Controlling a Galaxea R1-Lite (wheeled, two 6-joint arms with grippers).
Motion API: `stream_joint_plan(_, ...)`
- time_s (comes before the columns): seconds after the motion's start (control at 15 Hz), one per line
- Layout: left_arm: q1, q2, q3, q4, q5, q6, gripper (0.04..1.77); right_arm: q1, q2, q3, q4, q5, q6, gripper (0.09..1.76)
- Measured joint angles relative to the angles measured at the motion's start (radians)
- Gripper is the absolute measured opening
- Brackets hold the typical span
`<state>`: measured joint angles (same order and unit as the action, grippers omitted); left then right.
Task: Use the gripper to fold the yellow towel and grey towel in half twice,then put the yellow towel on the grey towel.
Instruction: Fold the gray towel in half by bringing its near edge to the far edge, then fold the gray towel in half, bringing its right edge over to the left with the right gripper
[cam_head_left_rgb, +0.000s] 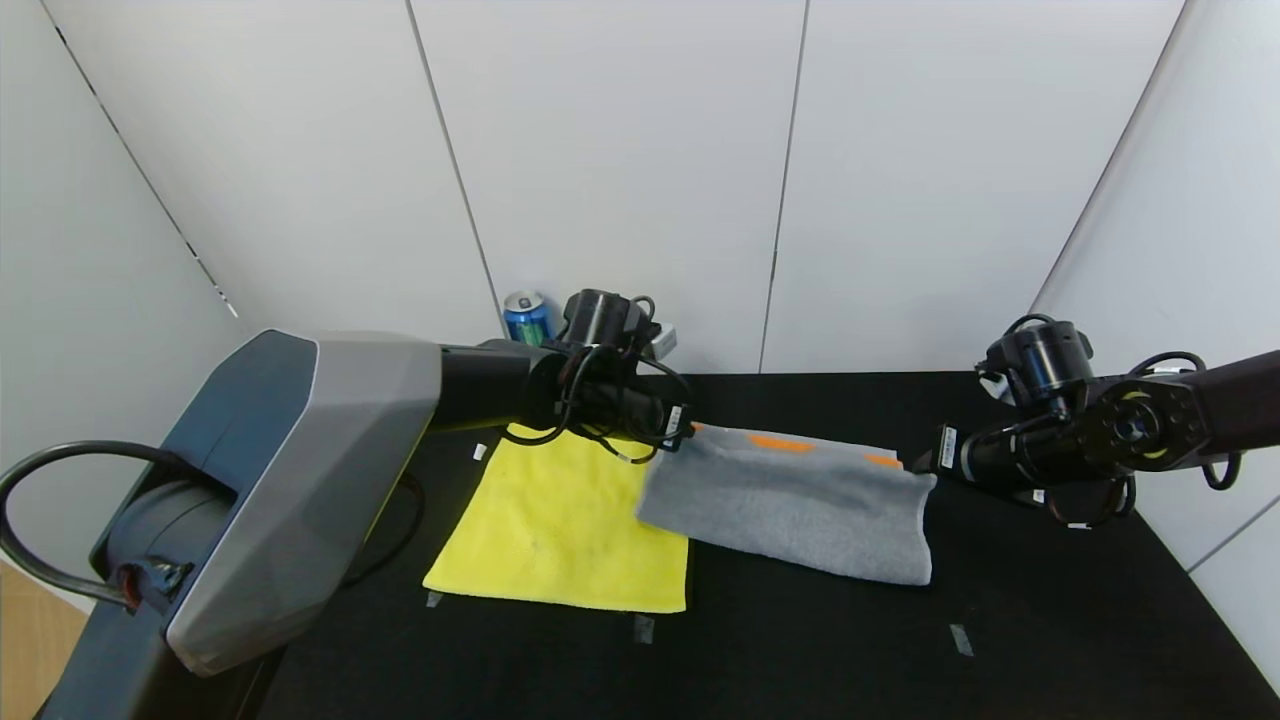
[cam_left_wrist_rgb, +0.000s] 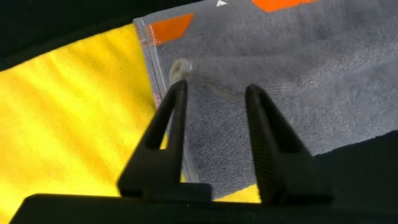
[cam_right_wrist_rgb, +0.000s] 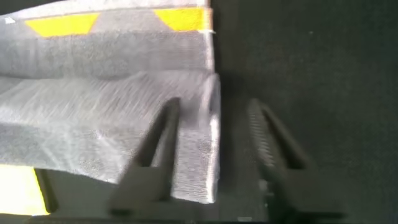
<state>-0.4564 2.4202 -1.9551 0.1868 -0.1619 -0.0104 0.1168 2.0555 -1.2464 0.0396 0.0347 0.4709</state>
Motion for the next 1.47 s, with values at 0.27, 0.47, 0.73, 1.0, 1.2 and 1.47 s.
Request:
stream_joint_plan(0.27, 0.006, -0.010, 0.000, 0.000, 0.002, 0.001, 1.14, 0.001, 0.000, -0.011, 0.001, -0.021, 0.000, 1.24)
stream_joint_plan(0.47, 0.019, -0.027, 0.000, 0.003, 0.003, -0.005, 1.32, 0.000, -0.013, -0.013, 0.009, -0.027, 0.000, 1.39)
stream_joint_plan(0.73, 0.037, -0.084, 0.030, 0.006, 0.000, -0.009, 1.48, 0.003, -0.050, 0.011, 0.013, -0.027, 0.004, 1.51)
stream_joint_plan(1.0, 0.047, -0.184, 0.168, 0.009, -0.014, -0.013, 1.57, 0.007, -0.046, 0.036, 0.011, -0.026, 0.033, 1.59)
stream_joint_plan(1.2, 0.060, -0.253, 0.241, 0.003, -0.022, -0.052, 1.62, 0.034, -0.014, 0.038, 0.010, -0.026, 0.063, 1.63)
stream_joint_plan(1.47, 0.064, -0.281, 0.258, 0.002, -0.021, -0.055, 1.66, 0.065, 0.047, 0.023, 0.010, -0.026, 0.066, 1.66)
